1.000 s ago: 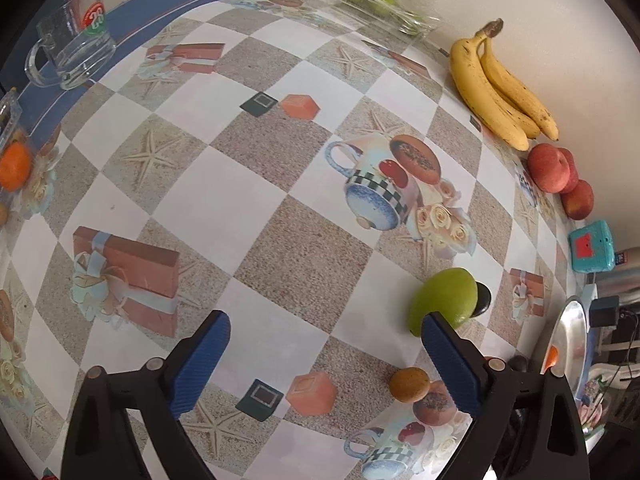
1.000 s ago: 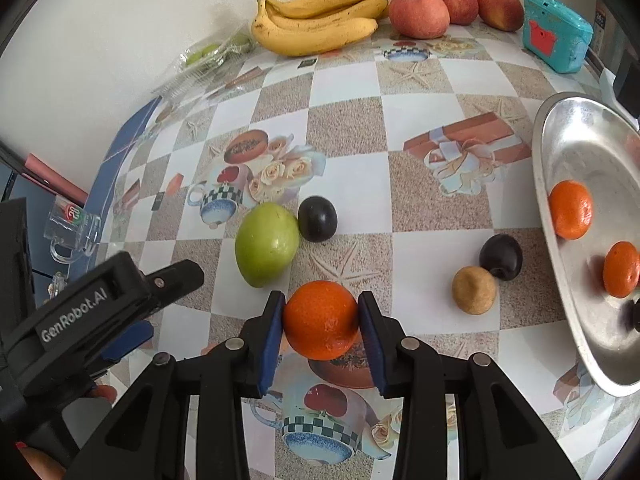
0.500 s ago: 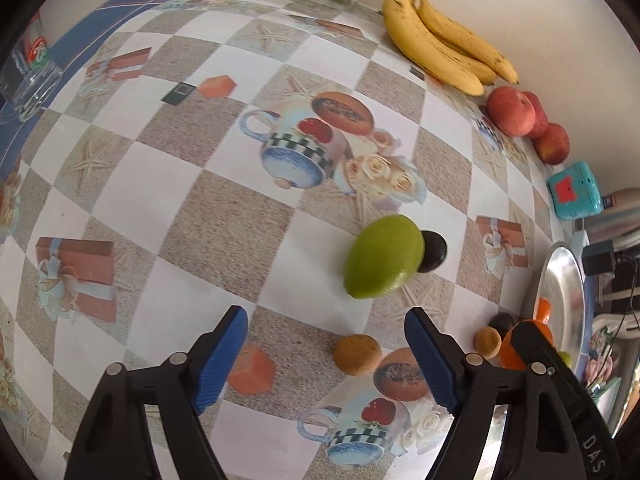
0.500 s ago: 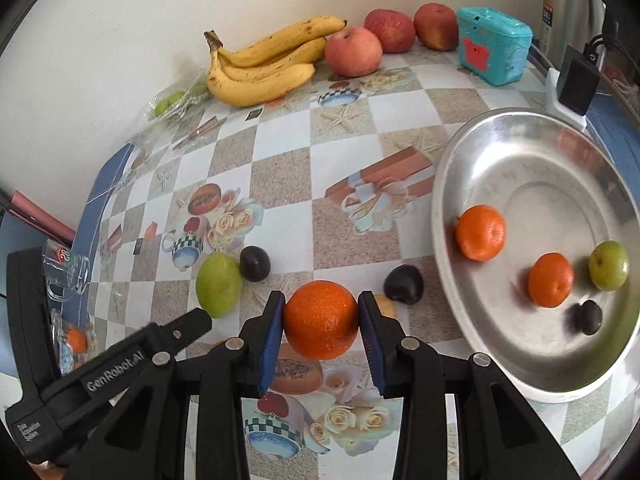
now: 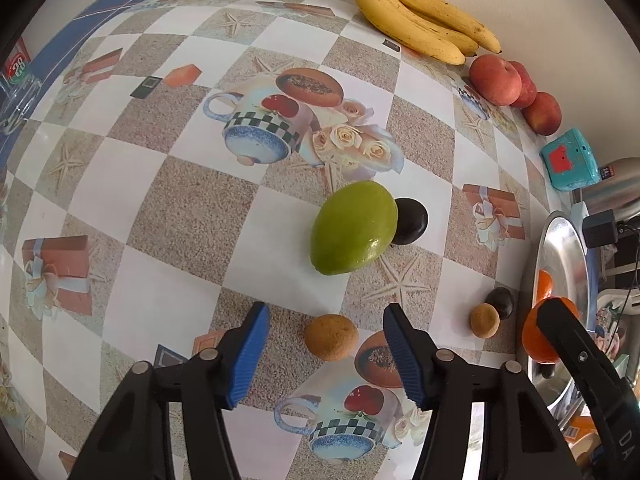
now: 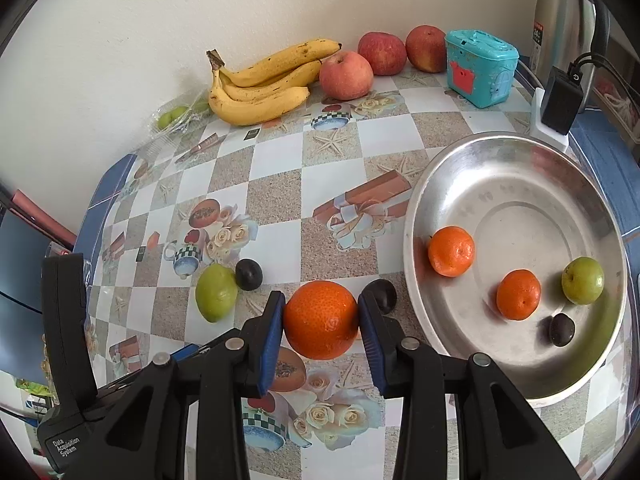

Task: Organize fruits
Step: 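Close the right gripper on the tangerine while the left gripper grasps a small brown kiwi, then carry the tangerine in the right gripper and the kiwi in the left gripper over the bowl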

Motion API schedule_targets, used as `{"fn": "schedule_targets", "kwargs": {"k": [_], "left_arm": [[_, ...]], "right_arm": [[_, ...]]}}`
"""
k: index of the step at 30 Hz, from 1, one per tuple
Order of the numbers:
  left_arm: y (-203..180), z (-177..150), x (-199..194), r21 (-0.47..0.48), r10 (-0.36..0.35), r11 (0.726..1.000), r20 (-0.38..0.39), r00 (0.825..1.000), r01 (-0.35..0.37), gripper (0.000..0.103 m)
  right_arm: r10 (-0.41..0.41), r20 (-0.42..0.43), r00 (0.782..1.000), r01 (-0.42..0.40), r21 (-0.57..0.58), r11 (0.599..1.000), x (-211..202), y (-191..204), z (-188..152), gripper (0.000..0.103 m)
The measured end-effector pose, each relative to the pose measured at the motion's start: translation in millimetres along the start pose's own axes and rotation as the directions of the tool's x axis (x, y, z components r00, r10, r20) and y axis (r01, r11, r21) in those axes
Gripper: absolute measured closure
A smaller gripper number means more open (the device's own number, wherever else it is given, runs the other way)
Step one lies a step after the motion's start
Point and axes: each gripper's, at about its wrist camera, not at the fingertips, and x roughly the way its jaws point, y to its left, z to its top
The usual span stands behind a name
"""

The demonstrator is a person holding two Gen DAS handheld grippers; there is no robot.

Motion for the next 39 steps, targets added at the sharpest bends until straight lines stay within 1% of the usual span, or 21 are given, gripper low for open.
{"fn": "schedule_targets", "kwargs": {"k": [2, 6, 8, 11, 13, 17, 20, 22, 31, 39], "left_arm": [[-0.6, -0.2, 0.0, 0.001, 0.005, 1.000, -0.001, 1.000, -0.005, 0.051], [-0.1, -1.8, -1.4, 0.000, 0.009, 1.000, -0.006, 1.000, -0.009, 0.057], [-0.1, -1.4, -1.1, -0.003, 0.001, 1.000, -0.011, 1.000, -0.001, 0.065], [0.4, -1.4, -1.0, -0.007, -0.011, 1.000, -0.017, 1.000, 0.011, 0.071], [-0.3, -1.9, -0.8, -0.008, -0.018, 1.000, -0.022, 1.000, 0.018, 0.073], [-1.8, -1.8, -0.3, -0.011, -0.029, 1.000, -0.024, 0.999, 0.029, 0.074], [-1.6, -1.2, -0.6, -0.022, -0.056, 0.998, -0.025, 0.998, 0.056, 0.074], [-4.3, -0.5, -1.1, -0.019, -0.056, 0.998, -0.020, 0.998, 0.055, 0.074], [-7.3, 2.4, -17.6, -0.024, -0.069, 0.997, 0.039, 0.997, 0.070, 0.074], [-23.8, 0.8, -33.9, 0.009, -0.094, 0.996, 0.084, 0.992, 0.094, 0.074]], "right_arm": [[0.000, 0.001, 1.000, 0.000, 0.004, 1.000, -0.9, -2.3, 0.2, 0.064], [0.004, 0.000, 1.000, -0.004, 0.013, 1.000, -1.7, -6.4, 0.7, 0.064], [0.007, -0.001, 1.000, -0.007, 0.016, 1.000, -1.8, -7.4, 0.7, 0.064], [0.009, -0.001, 1.000, -0.009, 0.015, 1.000, -2.0, -7.8, 0.9, 0.064], [0.012, 0.000, 1.000, -0.012, 0.016, 1.000, -2.4, -7.9, 0.8, 0.064], [0.016, -0.001, 1.000, -0.016, 0.019, 1.000, -2.7, -8.6, 0.8, 0.064], [0.019, -0.002, 1.000, -0.019, 0.023, 1.000, -3.0, -9.4, 0.9, 0.064], [0.021, -0.003, 1.000, -0.021, 0.024, 0.999, -3.1, -10.0, 1.0, 0.064], [0.026, -0.007, 1.000, -0.026, 0.039, 0.999, -3.2, -15.5, 0.8, 0.064], [0.025, 0.001, 1.000, -0.025, 0.064, 0.998, -7.3, -27.5, 2.9, 0.064]]}}
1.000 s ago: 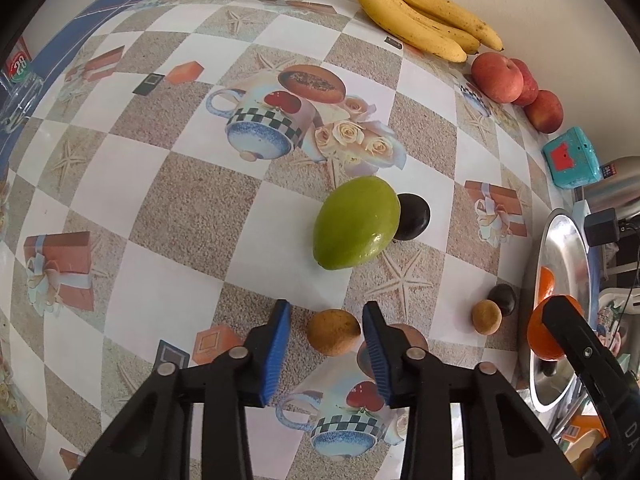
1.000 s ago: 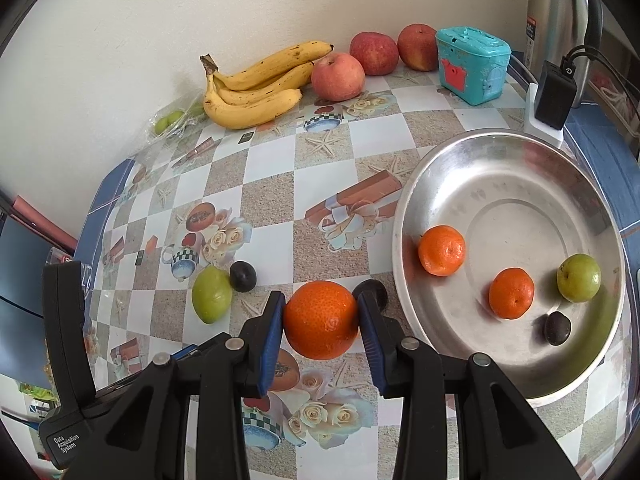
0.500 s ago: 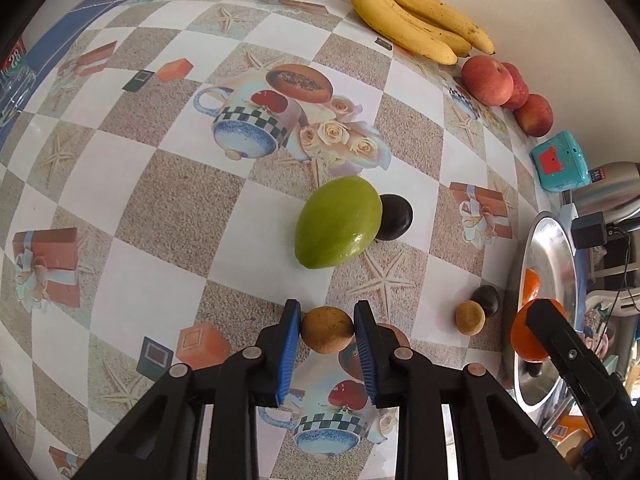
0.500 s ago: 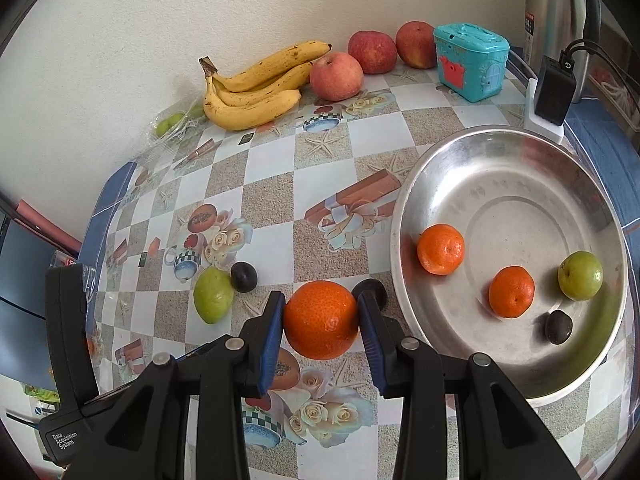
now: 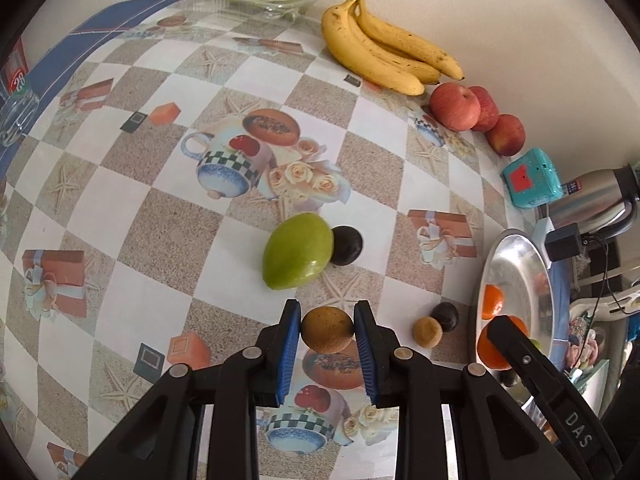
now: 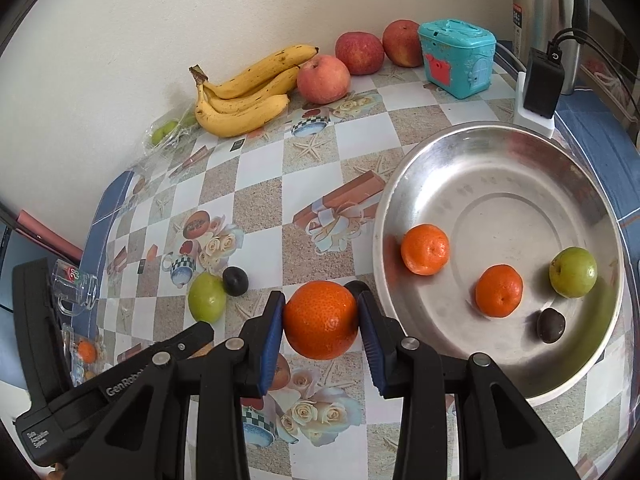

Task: Organize fruits
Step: 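Carry the tangerine in the right gripper and the kiwi in the left gripper over the bowl, then open the right gripper to drop the tangerine while the left gripper releases the kiwi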

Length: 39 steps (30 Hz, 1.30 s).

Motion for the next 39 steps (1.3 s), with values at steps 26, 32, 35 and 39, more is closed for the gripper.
{"fn": "schedule_targets", "kwargs": {"k": [26, 32, 35, 39], "left_arm": [[-134.3, -46.2, 14.9, 0.352, -0.116, 0.931, 0.030, 0.993, 0.099, 0.074], [-150.2, -53.7, 25.3, 0.401, -0.148, 0.909, 0.046, 0.988, 0.117, 0.074], [-157.0, -56.8, 27.9, 0.425, -0.163, 0.897, 0.062, 0.985, 0.122, 0.074], [-161.0, -59.6, 37.7, 0.426, -0.170, 0.895, 0.046, 0.984, 0.134, 0.074]], "right_arm": [[-0.150, 0.116, 0.982, 0.122, 0.219, 0.968, -41.5, -125.1, 16.6, 0.064], [-0.152, 0.132, 0.979, 0.119, 0.231, 0.966, -35.3, -133.1, 16.8, 0.064], [-0.147, 0.141, 0.979, 0.112, 0.230, 0.967, -30.2, -135.4, 17.2, 0.064], [-0.146, 0.137, 0.980, 0.112, 0.227, 0.967, -19.1, -138.9, 17.6, 0.064]]}}
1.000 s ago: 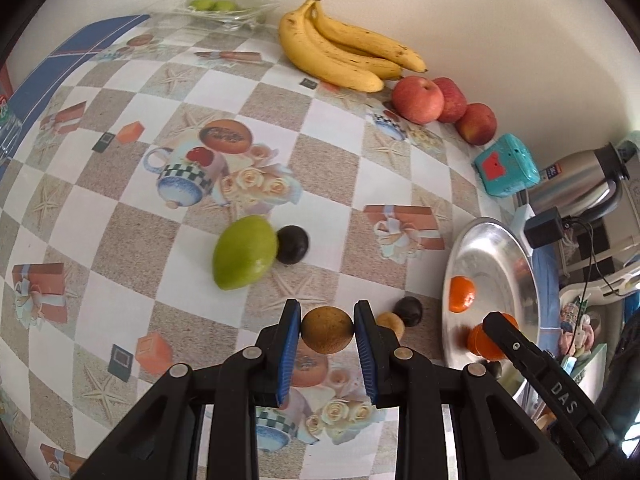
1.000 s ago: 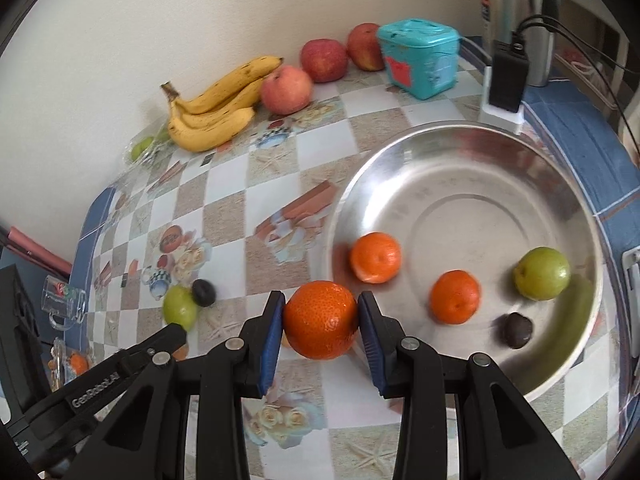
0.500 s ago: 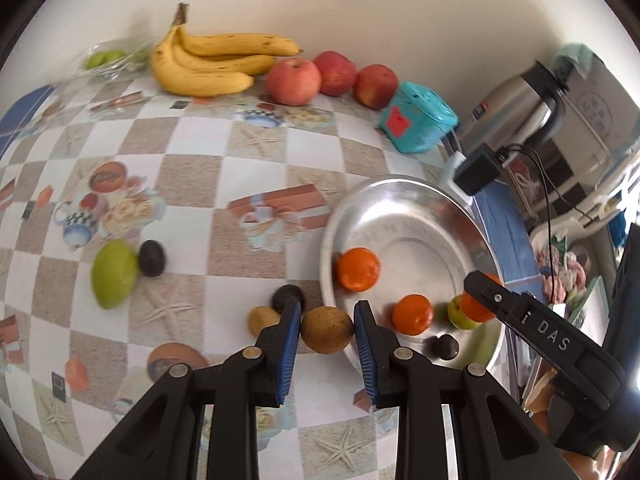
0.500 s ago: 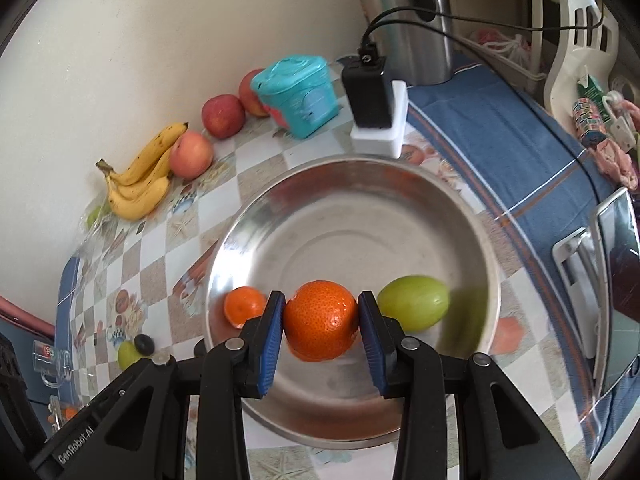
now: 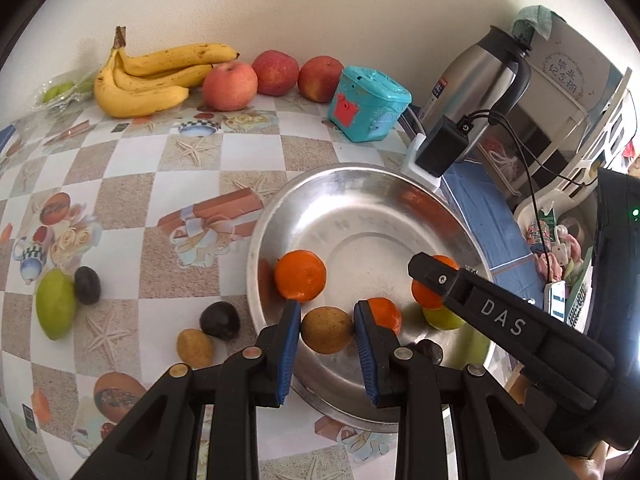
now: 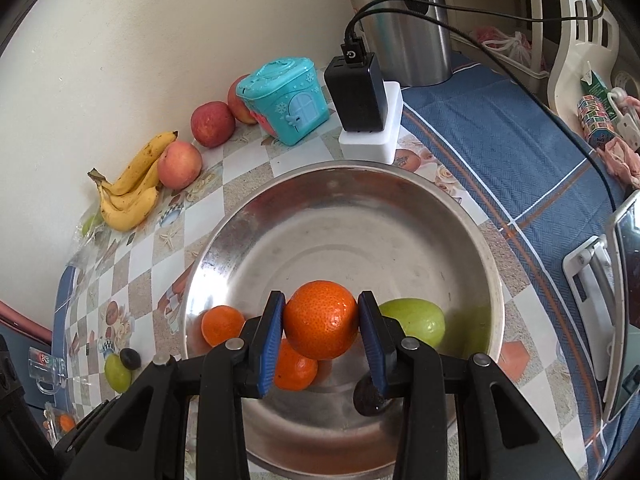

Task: Organize fruits
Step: 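Open the right gripper to drop the tangerine while the left gripper releases the kiwi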

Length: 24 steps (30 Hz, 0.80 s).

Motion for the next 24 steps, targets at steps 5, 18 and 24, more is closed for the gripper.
{"fn": "schedule_targets", "kwargs": {"k": [5, 18, 24], "left_arm": [[-1.4, -2.7, 8.1, -0.001, -0.003, 1.000, -0.019, 1.000, 0.003, 0.073], [-3.9, -5.3, 14.3, 0.011, 0.004, 1.000, -0.062, 0.998, -0.004, 0.071], [-7.6, -4.5, 11.9, 0.027, 0.006, 1.000, -0.058, 0.998, -0.005, 0.062]], "right_arm": [[-0.002, -0.001, 1.000, 0.002, -0.007, 1.000, 3.6, 0.7, -0.3, 0.064], [-0.010, -0.016, 1.000, 0.010, -0.009, 1.000, 5.7, 3.0, -0.5, 0.063], [-0.014, -0.009, 1.000, 0.014, -0.016, 1.000, 2.5, 4.7, 0.2, 0.062]]}}
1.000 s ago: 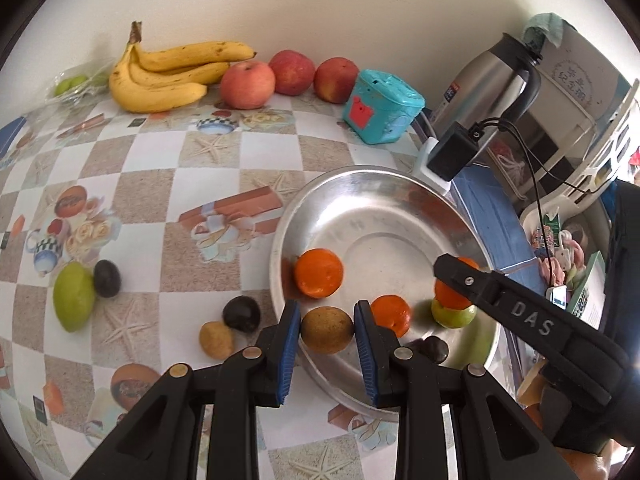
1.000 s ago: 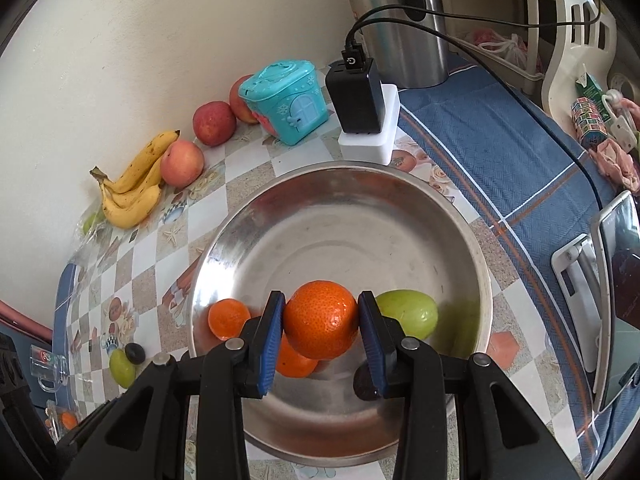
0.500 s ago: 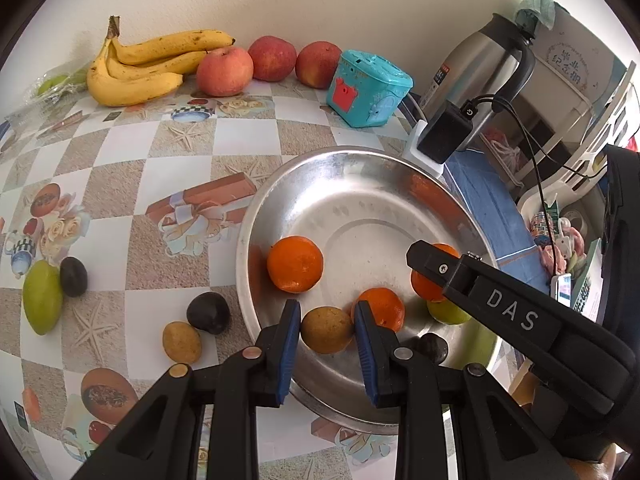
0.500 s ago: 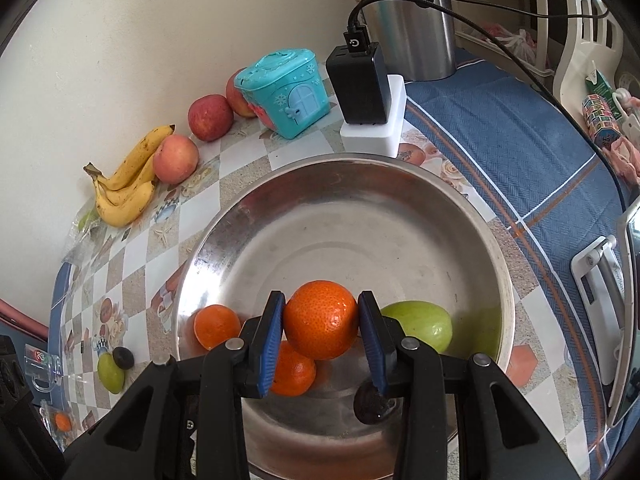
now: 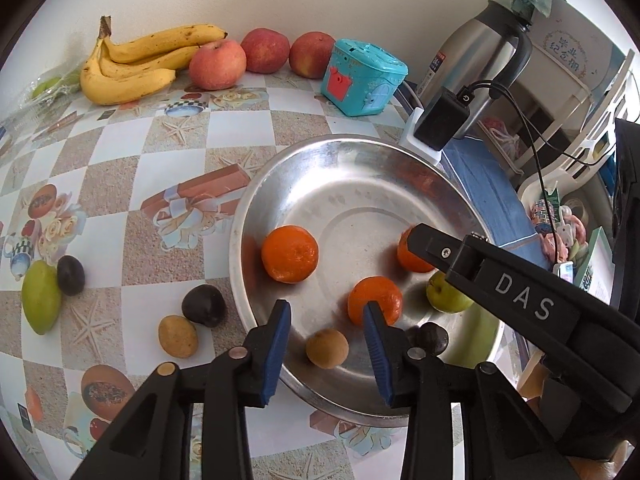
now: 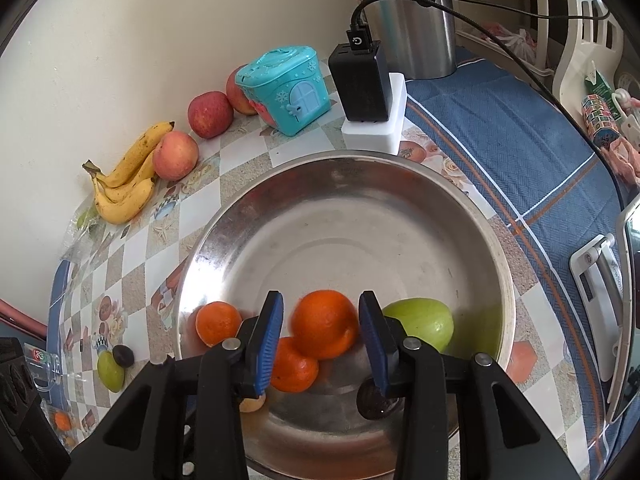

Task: Organize fruits
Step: 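Open the right gripper to drop the tangerine while the left gripper releases the kiwi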

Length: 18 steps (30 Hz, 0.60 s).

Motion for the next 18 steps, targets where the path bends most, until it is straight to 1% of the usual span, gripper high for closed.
{"fn": "schedule_targets", "kwargs": {"k": [4, 6, 10, 13, 15, 18], "left_arm": [[-1.0, 1.6, -6.0, 0.006, 0.000, 1.000, 0.011, 1.000, 0.000, 0.055], [0.1, 2.5, -8.6, 0.002, 0.008, 1.000, 0.011, 1.000, -0.008, 0.054], [9.5, 4.7, -13.7, -0.039, 0.030, 0.999, -0.002, 1.000, -0.030, 0.051], [23.6, 5.6, -17.6, -0.092, 0.097, 0.991, -0.027, 0.995, -0.099, 0.051], [35.4, 6.9, -22.2, -0.132, 0.106, 0.985, -0.027, 0.994, -0.108, 0.051], [52.6, 9.8, -31.8, -0.176, 0.158, 0.971, -0.030, 0.987, -0.161, 0.051]], "right_arm": [[-0.002, 0.014, 1.000, 0.002, -0.006, 1.000, -7.9, 1.4, 2.0, 0.062], [-0.006, 0.024, 1.000, 0.006, -0.015, 1.000, -13.1, 3.6, 3.4, 0.062], [-0.018, 0.032, 0.999, 0.019, -0.029, 0.999, -22.5, 7.2, 4.6, 0.062], [-0.030, 0.026, 0.999, 0.031, -0.032, 0.999, -26.0, 8.2, 3.9, 0.062], [-0.033, 0.026, 0.999, 0.034, -0.030, 0.999, -27.9, 8.6, 3.3, 0.062], [-0.035, 0.027, 0.999, 0.035, -0.034, 0.999, -31.3, 11.4, 2.2, 0.062]]}}
